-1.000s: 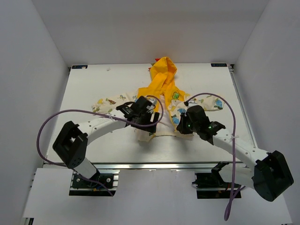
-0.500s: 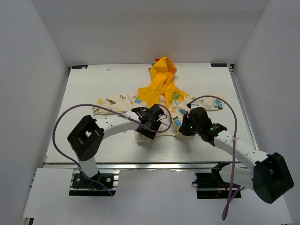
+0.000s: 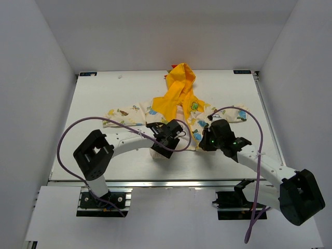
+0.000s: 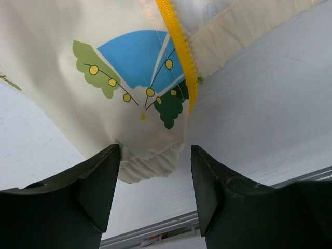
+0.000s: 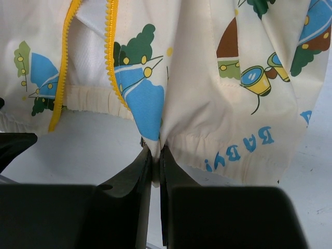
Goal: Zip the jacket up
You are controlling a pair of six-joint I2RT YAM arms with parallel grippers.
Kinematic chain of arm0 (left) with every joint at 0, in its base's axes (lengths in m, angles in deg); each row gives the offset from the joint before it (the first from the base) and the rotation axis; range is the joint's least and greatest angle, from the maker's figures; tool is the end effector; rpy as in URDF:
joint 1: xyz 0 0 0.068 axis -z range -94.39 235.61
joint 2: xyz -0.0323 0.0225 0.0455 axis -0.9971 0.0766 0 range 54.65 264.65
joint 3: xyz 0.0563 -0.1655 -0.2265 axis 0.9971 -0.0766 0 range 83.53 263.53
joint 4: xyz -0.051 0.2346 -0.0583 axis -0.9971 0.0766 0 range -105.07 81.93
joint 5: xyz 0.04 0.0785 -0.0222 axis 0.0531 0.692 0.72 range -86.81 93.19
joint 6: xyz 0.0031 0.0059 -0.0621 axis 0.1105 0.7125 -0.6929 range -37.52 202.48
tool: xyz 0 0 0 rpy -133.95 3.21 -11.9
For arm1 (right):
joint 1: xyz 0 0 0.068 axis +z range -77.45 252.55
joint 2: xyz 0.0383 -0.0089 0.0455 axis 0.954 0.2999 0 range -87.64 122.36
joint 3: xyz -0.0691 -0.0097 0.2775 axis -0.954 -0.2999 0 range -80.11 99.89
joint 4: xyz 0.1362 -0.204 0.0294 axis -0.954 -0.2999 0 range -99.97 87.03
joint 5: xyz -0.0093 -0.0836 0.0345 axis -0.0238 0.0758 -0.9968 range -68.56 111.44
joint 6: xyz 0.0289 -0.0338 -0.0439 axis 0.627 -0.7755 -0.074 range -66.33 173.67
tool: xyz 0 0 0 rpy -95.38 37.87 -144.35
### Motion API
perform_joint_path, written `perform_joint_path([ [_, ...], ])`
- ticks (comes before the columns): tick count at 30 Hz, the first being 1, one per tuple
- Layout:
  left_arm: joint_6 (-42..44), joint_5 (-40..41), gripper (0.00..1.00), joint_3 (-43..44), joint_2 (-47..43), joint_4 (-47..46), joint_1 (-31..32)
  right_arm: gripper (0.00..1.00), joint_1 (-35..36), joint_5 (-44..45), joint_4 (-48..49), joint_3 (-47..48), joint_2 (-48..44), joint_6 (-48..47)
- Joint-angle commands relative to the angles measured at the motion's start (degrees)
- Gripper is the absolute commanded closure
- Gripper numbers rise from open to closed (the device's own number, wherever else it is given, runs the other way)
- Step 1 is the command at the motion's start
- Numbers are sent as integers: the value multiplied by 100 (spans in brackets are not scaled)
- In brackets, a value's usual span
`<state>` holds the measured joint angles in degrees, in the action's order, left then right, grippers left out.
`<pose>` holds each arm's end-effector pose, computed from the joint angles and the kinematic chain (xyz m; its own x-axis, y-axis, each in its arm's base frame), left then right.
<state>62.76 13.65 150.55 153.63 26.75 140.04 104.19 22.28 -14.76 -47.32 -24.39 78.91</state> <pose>0.1953 -0.2582 0.2013 -0.7857 0.5283 -0.3219 0.5367 0.8408 0.0699 0.1819 0.1112 0.2151 -0.7375 0.0463 -0.6738 -0.2222 0.9255 0.3067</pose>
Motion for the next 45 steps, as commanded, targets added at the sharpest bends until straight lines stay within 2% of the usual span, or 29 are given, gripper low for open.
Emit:
perform_joint_path([
  [1,-128,158,34,153,-28,89,94,100,-35,-23,107,-98,-146,-19],
  [7,-347,158,40,311,288,142,102,100,-44,4,89,-124,-181,17],
  [11,-470,114,40,311,446,98,102,100,-44,56,54,-151,-216,34],
  [23,-1129,-115,31,531,676,221,111,100,-52,127,-7,-203,-198,113],
  [29,-1595,167,31,592,614,502,111,100,-52,188,-51,-230,-234,122],
  [45,-2096,26,32,144,824,186,111,100,-52,258,-104,-247,-233,157],
])
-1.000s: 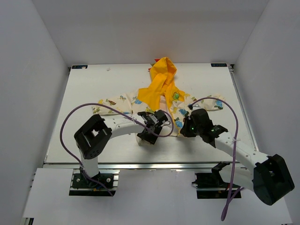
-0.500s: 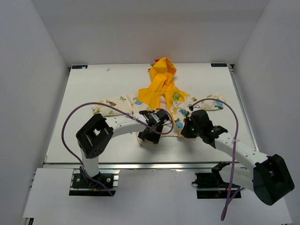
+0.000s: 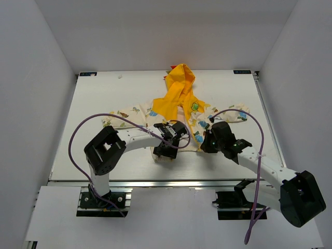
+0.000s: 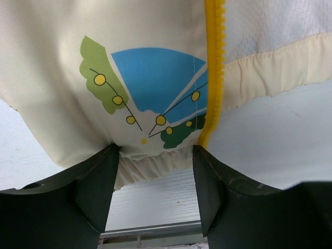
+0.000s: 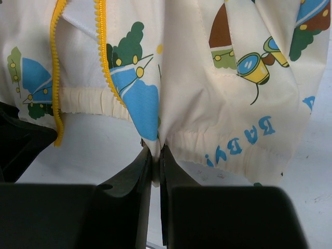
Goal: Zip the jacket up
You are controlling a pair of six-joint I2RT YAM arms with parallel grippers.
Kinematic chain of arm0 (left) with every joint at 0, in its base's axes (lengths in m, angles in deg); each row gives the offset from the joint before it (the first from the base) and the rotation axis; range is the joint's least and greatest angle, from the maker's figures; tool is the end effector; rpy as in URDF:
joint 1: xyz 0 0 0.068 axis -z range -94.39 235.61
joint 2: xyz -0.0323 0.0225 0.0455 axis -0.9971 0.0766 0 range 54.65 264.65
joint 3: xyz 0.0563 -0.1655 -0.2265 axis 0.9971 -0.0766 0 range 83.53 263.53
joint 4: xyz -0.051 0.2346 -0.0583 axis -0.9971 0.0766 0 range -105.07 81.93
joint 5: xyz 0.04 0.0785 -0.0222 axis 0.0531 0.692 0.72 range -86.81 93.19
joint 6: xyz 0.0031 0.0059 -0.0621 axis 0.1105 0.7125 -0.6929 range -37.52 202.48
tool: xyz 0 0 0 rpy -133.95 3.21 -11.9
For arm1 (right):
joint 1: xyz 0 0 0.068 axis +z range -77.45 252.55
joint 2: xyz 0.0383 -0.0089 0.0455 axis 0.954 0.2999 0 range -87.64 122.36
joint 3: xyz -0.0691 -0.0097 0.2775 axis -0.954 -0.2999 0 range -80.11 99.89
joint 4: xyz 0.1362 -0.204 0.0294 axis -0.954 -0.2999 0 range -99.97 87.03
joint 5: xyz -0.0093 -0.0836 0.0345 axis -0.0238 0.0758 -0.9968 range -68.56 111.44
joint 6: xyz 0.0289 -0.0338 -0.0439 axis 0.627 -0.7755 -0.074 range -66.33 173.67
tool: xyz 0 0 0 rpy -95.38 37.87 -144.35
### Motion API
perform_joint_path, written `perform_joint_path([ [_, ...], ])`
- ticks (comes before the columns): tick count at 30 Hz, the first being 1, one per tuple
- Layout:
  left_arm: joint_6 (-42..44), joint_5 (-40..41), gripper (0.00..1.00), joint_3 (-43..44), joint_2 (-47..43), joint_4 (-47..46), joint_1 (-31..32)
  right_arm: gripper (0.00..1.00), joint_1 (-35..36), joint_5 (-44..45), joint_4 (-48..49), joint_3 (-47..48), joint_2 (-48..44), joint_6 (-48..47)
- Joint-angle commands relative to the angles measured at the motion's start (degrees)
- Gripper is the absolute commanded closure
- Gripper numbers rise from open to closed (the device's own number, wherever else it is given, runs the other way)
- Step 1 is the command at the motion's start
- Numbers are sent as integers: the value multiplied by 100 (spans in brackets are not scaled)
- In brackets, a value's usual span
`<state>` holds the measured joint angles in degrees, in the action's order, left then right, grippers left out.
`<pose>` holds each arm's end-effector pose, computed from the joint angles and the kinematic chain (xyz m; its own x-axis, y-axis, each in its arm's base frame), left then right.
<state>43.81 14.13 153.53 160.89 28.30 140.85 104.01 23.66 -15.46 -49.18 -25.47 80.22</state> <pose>0.2013 -0.2742 0.1741 -0.9296 0.2636 -0.2576 0.2641 0.9639 0.0331 0.1763 0.1056 0.2073 -0.7499 0.0647 -0.6584 -0.1818 0.9368 0.2990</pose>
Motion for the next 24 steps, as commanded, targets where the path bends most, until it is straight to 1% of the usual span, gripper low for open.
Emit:
perform_joint_path([
  [1,-280,4,32,-188,160,48,30,100,-35,138,-34,-62,-135,35],
  [4,-490,48,32,-250,362,118,74,100,-35,191,-17,-79,-126,44],
  [5,-535,66,35,-267,406,136,100,100,-35,235,-25,-70,-100,52],
  [8,-694,128,38,-390,547,136,145,100,-44,288,-43,-62,-65,61],
  [11,-782,189,44,-425,609,206,145,100,-52,375,-69,-53,-39,96],
  [12,-808,215,49,-452,591,215,145,100,-70,411,-95,-44,-30,114],
  [14,-817,329,52,-487,487,233,145,100,-123,516,-209,-18,75,219],
  [15,-852,391,61,-478,451,355,145,100,-184,525,-236,-18,119,237],
  [19,-852,664,80,-338,170,637,145,100,-404,420,-166,-97,374,299],
  [21,-826,734,83,-294,-58,681,145,100,-509,350,-78,-123,471,299],
  [24,-668,691,84,-232,-374,664,136,100,-597,271,53,-132,734,299],
])
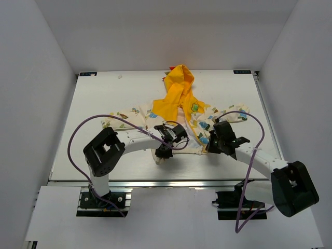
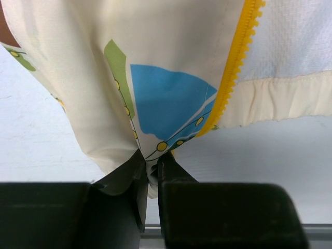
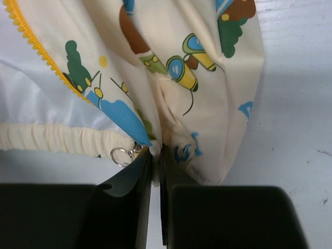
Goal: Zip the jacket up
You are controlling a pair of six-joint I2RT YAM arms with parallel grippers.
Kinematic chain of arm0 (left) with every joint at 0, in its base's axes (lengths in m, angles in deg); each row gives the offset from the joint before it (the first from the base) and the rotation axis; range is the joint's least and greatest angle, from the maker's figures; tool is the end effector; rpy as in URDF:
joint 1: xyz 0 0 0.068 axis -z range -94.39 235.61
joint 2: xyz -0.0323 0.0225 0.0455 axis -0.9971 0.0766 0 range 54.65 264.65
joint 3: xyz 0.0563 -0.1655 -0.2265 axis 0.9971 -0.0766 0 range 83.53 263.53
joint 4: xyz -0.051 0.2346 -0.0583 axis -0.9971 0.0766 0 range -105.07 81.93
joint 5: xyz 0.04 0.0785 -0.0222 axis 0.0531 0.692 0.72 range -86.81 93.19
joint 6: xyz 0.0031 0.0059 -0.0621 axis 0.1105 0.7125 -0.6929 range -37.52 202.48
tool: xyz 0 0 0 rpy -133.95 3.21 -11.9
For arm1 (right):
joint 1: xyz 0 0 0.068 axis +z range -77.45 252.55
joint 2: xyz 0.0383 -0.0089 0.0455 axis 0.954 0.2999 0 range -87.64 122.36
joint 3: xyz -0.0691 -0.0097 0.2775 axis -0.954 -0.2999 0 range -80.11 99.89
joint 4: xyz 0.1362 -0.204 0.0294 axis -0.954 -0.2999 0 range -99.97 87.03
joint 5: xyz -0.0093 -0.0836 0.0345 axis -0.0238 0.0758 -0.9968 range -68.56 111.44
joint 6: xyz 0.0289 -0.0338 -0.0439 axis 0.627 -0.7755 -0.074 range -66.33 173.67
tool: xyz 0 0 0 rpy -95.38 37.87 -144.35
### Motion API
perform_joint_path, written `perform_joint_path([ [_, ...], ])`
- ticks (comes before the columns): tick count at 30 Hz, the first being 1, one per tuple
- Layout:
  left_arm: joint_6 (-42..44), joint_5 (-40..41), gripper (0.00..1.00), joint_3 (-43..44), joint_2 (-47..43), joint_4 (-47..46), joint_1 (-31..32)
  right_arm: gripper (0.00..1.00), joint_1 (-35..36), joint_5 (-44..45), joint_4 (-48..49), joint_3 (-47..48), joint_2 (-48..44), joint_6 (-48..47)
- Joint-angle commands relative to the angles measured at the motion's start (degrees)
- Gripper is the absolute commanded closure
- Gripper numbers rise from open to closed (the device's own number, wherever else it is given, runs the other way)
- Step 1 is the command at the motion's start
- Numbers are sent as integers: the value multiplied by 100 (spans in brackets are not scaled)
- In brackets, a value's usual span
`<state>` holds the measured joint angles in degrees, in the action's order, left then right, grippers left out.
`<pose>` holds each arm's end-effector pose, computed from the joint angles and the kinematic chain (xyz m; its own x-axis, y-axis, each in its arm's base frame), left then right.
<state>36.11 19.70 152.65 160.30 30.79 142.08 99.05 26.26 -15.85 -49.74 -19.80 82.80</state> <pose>0.1941 -0.2684 0.1740 -0.9412 0.1641 -0.2954 0.1408 0.9851 0.0985 0.1910 0.0906 0.1852 -0.7950 0.1455 -0.5889 -0.0112 0.9671 0.2541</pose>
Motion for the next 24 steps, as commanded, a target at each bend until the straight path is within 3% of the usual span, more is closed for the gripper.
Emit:
perform_joint_path([
  [1,145,115,83,-136,-395,397,13,100,-110,-7,119,-75,343,41],
  [8,269,133,81,-311,-1326,476,-302,100,-268,98,181,-127,890,199],
  [15,593,-464,81,-1023,-2583,151,-1329,100,-549,160,190,-242,1021,269],
  [20,638,-499,80,-1120,-3006,239,-1481,100,-620,-7,260,-242,1074,138],
  [24,690,-832,89,-1103,-3129,-120,-1498,100,-620,-436,558,-233,663,-301],
])
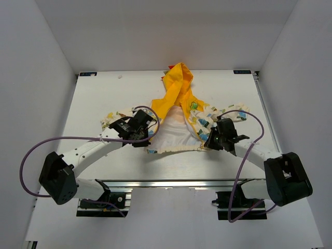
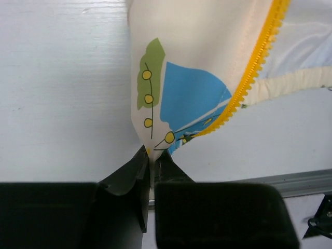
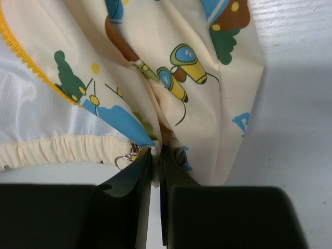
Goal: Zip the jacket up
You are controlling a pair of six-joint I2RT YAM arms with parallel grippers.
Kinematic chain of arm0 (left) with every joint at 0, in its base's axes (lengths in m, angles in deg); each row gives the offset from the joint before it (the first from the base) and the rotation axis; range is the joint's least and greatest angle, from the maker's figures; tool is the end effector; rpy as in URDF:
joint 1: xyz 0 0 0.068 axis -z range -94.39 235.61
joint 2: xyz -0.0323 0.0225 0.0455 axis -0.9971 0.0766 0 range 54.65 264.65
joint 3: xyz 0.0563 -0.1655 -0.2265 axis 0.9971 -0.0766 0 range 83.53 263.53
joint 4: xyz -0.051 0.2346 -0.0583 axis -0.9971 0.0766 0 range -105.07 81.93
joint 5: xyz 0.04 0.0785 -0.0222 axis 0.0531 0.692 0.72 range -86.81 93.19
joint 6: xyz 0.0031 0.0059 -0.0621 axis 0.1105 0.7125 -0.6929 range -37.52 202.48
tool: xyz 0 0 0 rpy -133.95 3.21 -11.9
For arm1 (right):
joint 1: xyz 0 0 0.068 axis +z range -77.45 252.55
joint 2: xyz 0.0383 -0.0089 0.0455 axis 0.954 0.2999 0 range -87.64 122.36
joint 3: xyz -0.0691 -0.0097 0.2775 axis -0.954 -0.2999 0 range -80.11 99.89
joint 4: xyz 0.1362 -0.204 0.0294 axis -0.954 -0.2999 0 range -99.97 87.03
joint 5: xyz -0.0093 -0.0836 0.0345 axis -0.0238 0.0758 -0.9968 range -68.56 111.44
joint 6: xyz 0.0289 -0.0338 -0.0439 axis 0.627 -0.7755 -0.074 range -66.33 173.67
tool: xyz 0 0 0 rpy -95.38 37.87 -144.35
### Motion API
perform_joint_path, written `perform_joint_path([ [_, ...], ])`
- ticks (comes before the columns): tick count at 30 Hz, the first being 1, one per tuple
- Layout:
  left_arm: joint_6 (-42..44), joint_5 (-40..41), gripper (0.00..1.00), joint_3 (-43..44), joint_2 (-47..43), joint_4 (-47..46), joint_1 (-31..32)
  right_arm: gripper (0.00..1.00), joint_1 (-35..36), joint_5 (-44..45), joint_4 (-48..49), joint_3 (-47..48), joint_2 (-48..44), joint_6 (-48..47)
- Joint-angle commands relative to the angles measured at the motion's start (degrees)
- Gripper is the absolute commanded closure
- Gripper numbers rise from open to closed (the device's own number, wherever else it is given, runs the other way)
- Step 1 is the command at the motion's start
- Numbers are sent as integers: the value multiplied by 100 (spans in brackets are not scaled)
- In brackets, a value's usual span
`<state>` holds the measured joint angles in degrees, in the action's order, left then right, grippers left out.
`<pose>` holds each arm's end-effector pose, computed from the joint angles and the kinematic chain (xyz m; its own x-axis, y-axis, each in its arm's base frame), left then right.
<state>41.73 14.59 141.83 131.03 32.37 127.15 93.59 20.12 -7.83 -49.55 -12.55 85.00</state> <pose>0.1870 -0.1530 0.2595 -0.9003 -0.0572 -0.4315 0.0014 0.9910 -0.1342 0.2174 0.0847 0.1714 -0.7991 0.2494 -0.5469 0.0497 0.9342 0.3534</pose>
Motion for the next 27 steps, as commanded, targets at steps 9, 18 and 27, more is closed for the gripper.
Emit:
perform_joint_path([
  [9,533,-1840,100,137,-1,-1877,3,100,-65,-1808,793,-175,-2084,-1349],
  [18,384,-2458,100,252,334,-3187,3,100,-73,-3329,2698,-349,-1990,-638],
  [27,41,-2626,100,-187,132,-4700,3,100,-65,-3841,4168,-622,-1849,-110],
])
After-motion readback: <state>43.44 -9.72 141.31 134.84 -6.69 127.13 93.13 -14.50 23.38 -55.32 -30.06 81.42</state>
